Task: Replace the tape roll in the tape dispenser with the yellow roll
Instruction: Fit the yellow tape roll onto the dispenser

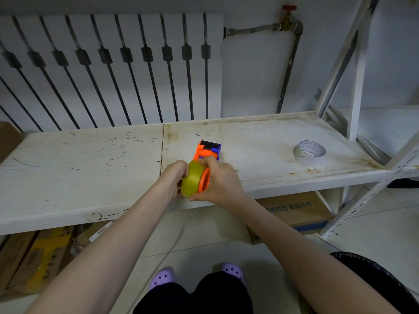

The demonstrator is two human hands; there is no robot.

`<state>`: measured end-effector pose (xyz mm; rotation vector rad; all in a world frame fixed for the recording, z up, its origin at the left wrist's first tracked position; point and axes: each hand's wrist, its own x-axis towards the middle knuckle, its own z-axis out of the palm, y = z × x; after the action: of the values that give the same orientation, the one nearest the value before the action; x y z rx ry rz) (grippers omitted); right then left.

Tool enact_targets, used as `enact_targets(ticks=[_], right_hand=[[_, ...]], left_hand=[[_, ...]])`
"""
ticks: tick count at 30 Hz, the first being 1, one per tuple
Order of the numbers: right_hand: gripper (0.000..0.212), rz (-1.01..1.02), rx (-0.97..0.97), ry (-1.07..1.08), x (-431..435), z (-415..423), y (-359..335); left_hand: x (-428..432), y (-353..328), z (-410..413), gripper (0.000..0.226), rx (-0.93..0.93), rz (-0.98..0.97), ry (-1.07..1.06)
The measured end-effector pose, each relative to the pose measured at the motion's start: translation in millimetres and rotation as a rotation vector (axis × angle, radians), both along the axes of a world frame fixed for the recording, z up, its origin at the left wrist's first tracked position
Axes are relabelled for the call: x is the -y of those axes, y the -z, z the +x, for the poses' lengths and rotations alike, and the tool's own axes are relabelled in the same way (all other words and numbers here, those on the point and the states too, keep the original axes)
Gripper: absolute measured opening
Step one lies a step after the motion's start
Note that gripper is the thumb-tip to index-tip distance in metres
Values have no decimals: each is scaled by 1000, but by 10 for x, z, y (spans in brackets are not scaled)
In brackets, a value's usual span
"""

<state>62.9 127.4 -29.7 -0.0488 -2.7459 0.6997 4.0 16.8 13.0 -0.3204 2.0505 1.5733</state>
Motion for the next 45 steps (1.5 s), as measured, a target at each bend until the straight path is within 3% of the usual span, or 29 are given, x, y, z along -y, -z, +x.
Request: enact_targets(ticks=[6,20,23,27,31,34,38,45], right_hand=[[89,-25,27,-10,-43,-17,-4],[87,15,-8,-14,-6,-10,30],[87,-22,-9,-8,-12,7,24],[88,-60,7,-10,-42,20,14],[87,-128,73,-71,-82,11,-9],[75,-175,107,-152,-131,7,-84],[41,-159,-146,-41,-148,-2,-153],[16,-142,-60,-8,-81,0,-266]], left_hand=[[17,-9,11,14,22,92,70],[19,18,-34,9,-1,41,15],[74,87,-37,35,-28,25,83],[214,170,19,42,-115,157,267],[370,254,30,50,-212,143,468],[409,309,19,47,-282,151,513],[389,331,22,40,-351,150,518],[370,289,39,29,-439,46,647]])
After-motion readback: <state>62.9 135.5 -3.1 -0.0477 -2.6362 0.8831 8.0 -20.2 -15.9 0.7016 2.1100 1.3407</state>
